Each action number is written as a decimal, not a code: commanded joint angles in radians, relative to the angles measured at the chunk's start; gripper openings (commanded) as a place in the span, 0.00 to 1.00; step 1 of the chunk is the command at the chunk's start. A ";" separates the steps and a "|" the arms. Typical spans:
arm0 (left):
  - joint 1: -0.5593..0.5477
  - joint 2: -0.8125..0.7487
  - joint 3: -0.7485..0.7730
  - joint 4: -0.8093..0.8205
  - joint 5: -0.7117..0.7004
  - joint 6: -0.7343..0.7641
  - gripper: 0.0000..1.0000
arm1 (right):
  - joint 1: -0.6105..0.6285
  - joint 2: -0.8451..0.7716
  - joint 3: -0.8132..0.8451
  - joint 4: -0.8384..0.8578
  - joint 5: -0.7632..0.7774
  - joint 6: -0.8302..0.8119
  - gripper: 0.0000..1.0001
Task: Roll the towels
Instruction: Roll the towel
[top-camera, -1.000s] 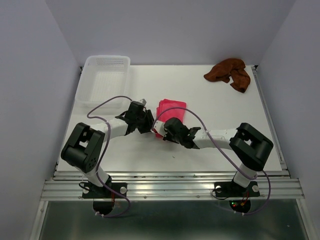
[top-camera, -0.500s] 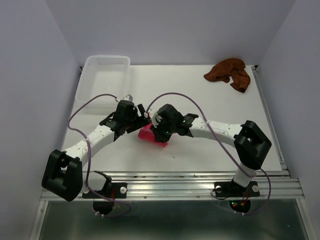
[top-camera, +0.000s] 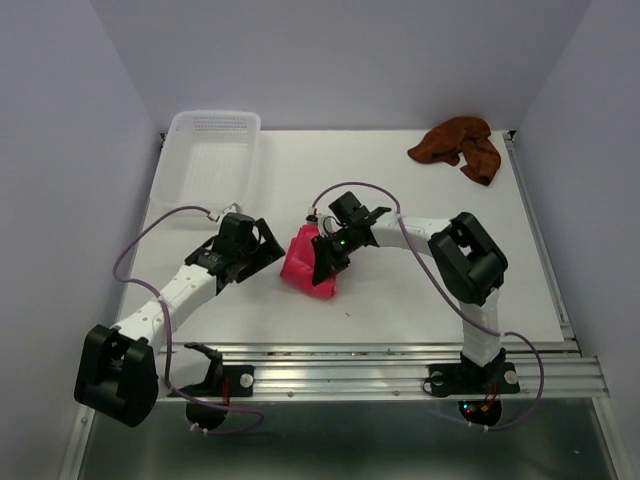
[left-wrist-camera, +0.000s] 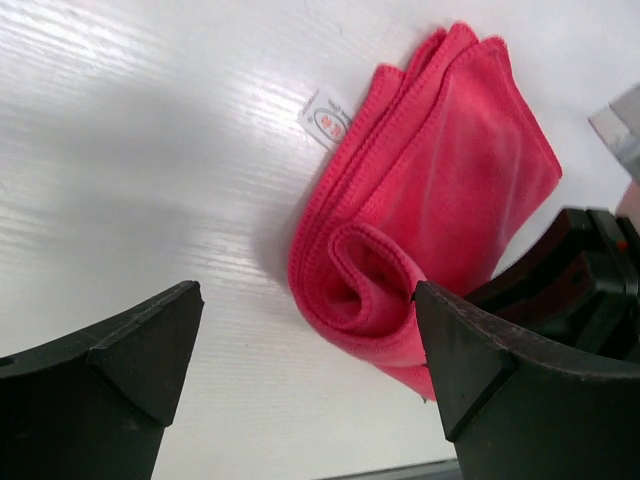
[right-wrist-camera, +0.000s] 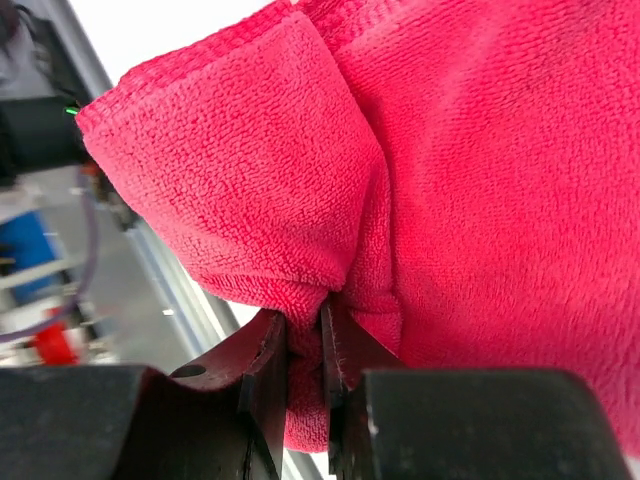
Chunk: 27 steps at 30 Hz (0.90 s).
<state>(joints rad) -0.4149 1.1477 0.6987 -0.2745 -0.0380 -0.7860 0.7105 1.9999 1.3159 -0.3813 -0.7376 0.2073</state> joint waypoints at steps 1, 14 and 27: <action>0.013 -0.040 -0.060 0.085 0.146 -0.001 0.99 | -0.038 0.071 0.051 -0.010 -0.160 0.119 0.08; 0.010 -0.085 -0.225 0.328 0.297 0.096 0.99 | -0.109 0.180 0.143 -0.051 -0.157 0.159 0.12; 0.011 0.151 -0.160 0.560 0.131 -0.022 0.99 | -0.109 0.122 0.148 -0.163 -0.085 -0.035 0.25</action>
<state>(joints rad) -0.4038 1.2758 0.4957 0.1326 0.1394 -0.7692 0.6079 2.1612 1.4502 -0.4805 -0.9161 0.2596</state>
